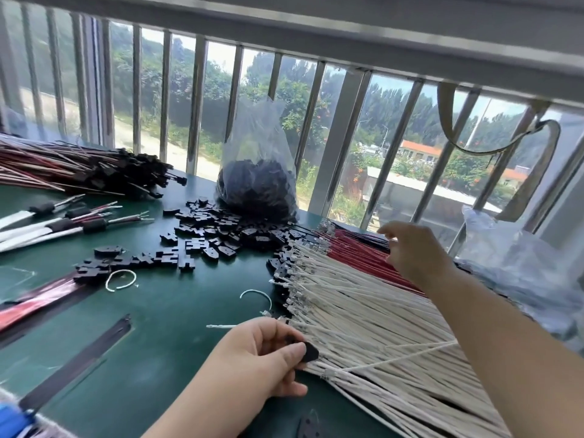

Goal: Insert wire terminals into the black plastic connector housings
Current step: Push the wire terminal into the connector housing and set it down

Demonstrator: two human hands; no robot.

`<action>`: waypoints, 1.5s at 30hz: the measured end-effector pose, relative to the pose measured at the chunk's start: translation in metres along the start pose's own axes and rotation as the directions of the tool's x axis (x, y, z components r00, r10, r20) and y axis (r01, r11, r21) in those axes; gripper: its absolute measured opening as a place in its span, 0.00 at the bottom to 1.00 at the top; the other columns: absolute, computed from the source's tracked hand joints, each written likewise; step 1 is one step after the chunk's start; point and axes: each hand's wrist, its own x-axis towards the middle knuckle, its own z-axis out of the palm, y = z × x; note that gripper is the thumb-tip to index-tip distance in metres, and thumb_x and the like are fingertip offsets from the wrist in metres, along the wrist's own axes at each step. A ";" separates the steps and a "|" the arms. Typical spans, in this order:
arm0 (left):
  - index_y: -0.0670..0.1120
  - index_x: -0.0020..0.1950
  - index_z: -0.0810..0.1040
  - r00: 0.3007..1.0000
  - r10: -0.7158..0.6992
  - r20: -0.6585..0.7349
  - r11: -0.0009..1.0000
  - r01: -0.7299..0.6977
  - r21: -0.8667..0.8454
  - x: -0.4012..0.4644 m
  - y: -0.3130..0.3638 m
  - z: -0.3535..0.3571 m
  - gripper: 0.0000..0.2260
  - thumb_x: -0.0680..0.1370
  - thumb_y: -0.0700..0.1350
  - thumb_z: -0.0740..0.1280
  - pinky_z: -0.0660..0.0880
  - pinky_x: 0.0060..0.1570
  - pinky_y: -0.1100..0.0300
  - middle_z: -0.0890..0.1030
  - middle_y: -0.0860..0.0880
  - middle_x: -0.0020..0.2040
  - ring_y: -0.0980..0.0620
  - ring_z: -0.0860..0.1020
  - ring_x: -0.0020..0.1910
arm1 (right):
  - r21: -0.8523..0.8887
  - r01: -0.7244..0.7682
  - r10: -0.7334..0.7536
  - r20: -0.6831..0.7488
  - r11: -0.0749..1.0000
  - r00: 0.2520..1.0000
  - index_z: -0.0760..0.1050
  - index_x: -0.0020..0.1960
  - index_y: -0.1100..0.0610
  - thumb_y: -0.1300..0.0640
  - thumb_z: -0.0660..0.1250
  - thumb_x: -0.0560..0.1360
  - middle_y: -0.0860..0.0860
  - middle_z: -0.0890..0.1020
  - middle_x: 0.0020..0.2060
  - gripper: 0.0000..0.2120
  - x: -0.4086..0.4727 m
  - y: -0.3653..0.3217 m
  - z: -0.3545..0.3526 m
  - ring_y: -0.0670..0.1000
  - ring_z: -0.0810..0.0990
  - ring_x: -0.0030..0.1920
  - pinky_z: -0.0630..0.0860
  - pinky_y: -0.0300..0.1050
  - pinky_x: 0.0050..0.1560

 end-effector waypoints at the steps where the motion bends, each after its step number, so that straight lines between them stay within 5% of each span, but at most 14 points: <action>1: 0.38 0.39 0.79 1.000 0.000 0.000 1.000 0.000 0.004 0.000 0.000 0.000 0.05 0.74 0.31 0.67 0.80 0.31 0.56 0.79 0.44 0.29 0.54 0.75 0.26 | -0.038 0.015 -0.013 0.040 0.999 0.999 0.67 0.70 0.54 0.71 0.61 0.73 0.59 0.78 0.60 0.28 -0.002 -0.002 -0.001 0.58 0.78 0.57 0.77 0.49 0.57; 4: 0.39 0.38 0.80 1.000 -0.002 0.000 1.000 0.002 0.016 0.000 0.001 0.001 0.06 0.74 0.31 0.67 0.81 0.32 0.55 0.79 0.46 0.28 0.55 0.75 0.25 | -0.253 -0.041 0.105 0.243 0.966 0.964 0.43 0.75 0.40 0.54 0.63 0.74 0.57 0.69 0.68 0.39 -0.007 -0.005 -0.009 0.58 0.75 0.60 0.76 0.50 0.52; 6: 0.39 0.38 0.80 1.000 -0.003 0.000 1.000 0.003 0.016 0.000 0.001 0.000 0.07 0.74 0.31 0.67 0.81 0.32 0.56 0.80 0.46 0.29 0.56 0.75 0.25 | -0.344 -0.049 0.146 0.262 0.938 0.954 0.57 0.73 0.41 0.36 0.59 0.75 0.52 0.75 0.64 0.30 -0.009 -0.005 -0.020 0.54 0.76 0.59 0.74 0.48 0.49; 8: 0.40 0.38 0.80 1.000 0.000 -0.002 1.000 0.000 0.017 -0.001 0.002 0.000 0.07 0.74 0.31 0.67 0.80 0.31 0.57 0.80 0.44 0.31 0.56 0.75 0.25 | -0.310 -0.053 0.125 0.219 0.949 0.968 0.78 0.48 0.46 0.26 0.50 0.70 0.48 0.83 0.45 0.29 -0.014 -0.005 -0.032 0.49 0.80 0.46 0.75 0.44 0.43; 10: 0.40 0.38 0.80 1.000 0.005 -0.003 1.000 -0.005 0.015 -0.002 0.002 0.001 0.07 0.74 0.31 0.67 0.80 0.31 0.57 0.81 0.42 0.32 0.56 0.76 0.26 | -0.197 0.011 0.022 0.165 0.980 0.986 0.76 0.34 0.47 0.31 0.54 0.71 0.44 0.79 0.33 0.24 -0.019 -0.004 -0.040 0.45 0.77 0.36 0.73 0.42 0.38; 14: 0.43 0.34 0.81 1.000 0.014 -0.003 1.000 -0.014 0.011 -0.003 0.001 0.000 0.11 0.74 0.32 0.68 0.80 0.31 0.58 0.81 0.43 0.32 0.54 0.77 0.27 | 0.081 0.121 -0.140 0.291 0.989 0.946 0.82 0.37 0.51 0.53 0.73 0.71 0.44 0.78 0.41 0.05 -0.026 -0.006 -0.047 0.42 0.77 0.40 0.76 0.44 0.47; 21: 0.40 0.39 0.81 0.999 0.032 0.026 0.999 -0.032 -0.013 -0.007 0.002 0.000 0.06 0.74 0.32 0.68 0.79 0.32 0.60 0.80 0.45 0.31 0.56 0.76 0.28 | 0.543 -0.095 -0.036 0.226 0.835 0.973 0.77 0.43 0.47 0.66 0.69 0.73 0.44 0.84 0.45 0.13 -0.055 -0.013 -0.055 0.44 0.84 0.37 0.77 0.38 0.42; 24: 0.40 0.37 0.82 0.998 0.033 0.057 0.999 -0.032 -0.013 -0.008 0.002 -0.001 0.08 0.73 0.31 0.68 0.79 0.32 0.60 0.80 0.45 0.31 0.55 0.77 0.28 | 0.557 -0.018 -0.118 0.207 0.830 0.971 0.78 0.51 0.37 0.53 0.66 0.75 0.40 0.83 0.45 0.11 -0.078 -0.025 -0.063 0.40 0.81 0.40 0.75 0.34 0.43; 27: 0.41 0.35 0.83 0.994 0.036 0.105 0.999 -0.035 -0.003 -0.009 0.002 -0.002 0.07 0.69 0.32 0.72 0.80 0.33 0.60 0.82 0.43 0.33 0.53 0.79 0.30 | 0.498 0.047 -0.188 0.237 0.866 0.953 0.82 0.42 0.42 0.35 0.65 0.65 0.47 0.81 0.33 0.15 -0.106 -0.041 -0.070 0.43 0.76 0.30 0.73 0.33 0.34; 29: 0.43 0.35 0.84 0.987 0.038 0.158 0.999 -0.041 0.016 -0.012 0.004 -0.003 0.04 0.62 0.37 0.75 0.80 0.33 0.60 0.83 0.43 0.34 0.51 0.81 0.31 | 0.455 0.094 -0.232 0.258 0.886 0.938 0.81 0.39 0.42 0.35 0.64 0.65 0.47 0.79 0.29 0.13 -0.123 -0.048 -0.069 0.44 0.74 0.28 0.71 0.31 0.30; 31: 0.44 0.36 0.84 0.979 0.025 0.203 0.999 -0.033 0.039 -0.013 0.004 -0.004 0.09 0.57 0.41 0.76 0.79 0.33 0.61 0.83 0.42 0.34 0.50 0.81 0.31 | 0.466 0.091 -0.258 0.308 0.880 0.916 0.80 0.46 0.34 0.42 0.66 0.72 0.42 0.80 0.34 0.06 -0.139 -0.054 -0.066 0.44 0.78 0.32 0.72 0.31 0.33; 34: 0.45 0.35 0.84 0.970 0.003 0.242 0.993 -0.030 0.111 -0.013 0.004 -0.005 0.07 0.62 0.35 0.77 0.79 0.34 0.62 0.84 0.41 0.35 0.48 0.83 0.33 | 0.517 0.089 -0.271 0.289 0.852 0.918 0.78 0.51 0.32 0.61 0.67 0.75 0.39 0.80 0.42 0.21 -0.154 -0.055 -0.058 0.42 0.80 0.40 0.73 0.30 0.38; 41: 0.44 0.35 0.84 0.975 0.003 0.220 0.982 -0.045 0.185 -0.010 0.002 -0.003 0.10 0.59 0.34 0.79 0.79 0.31 0.62 0.84 0.40 0.34 0.47 0.83 0.31 | 0.570 0.053 -0.193 0.188 0.820 0.963 0.82 0.43 0.36 0.56 0.75 0.69 0.35 0.81 0.36 0.13 -0.166 -0.070 -0.049 0.37 0.79 0.40 0.70 0.26 0.37; 45: 0.45 0.36 0.84 0.975 0.010 0.221 0.978 -0.055 0.200 -0.009 0.001 -0.004 0.08 0.67 0.31 0.72 0.80 0.32 0.61 0.84 0.40 0.35 0.47 0.83 0.32 | 0.573 0.023 -0.153 0.180 0.820 0.972 0.83 0.42 0.40 0.53 0.73 0.70 0.39 0.81 0.38 0.07 -0.168 -0.068 -0.050 0.41 0.80 0.41 0.73 0.31 0.39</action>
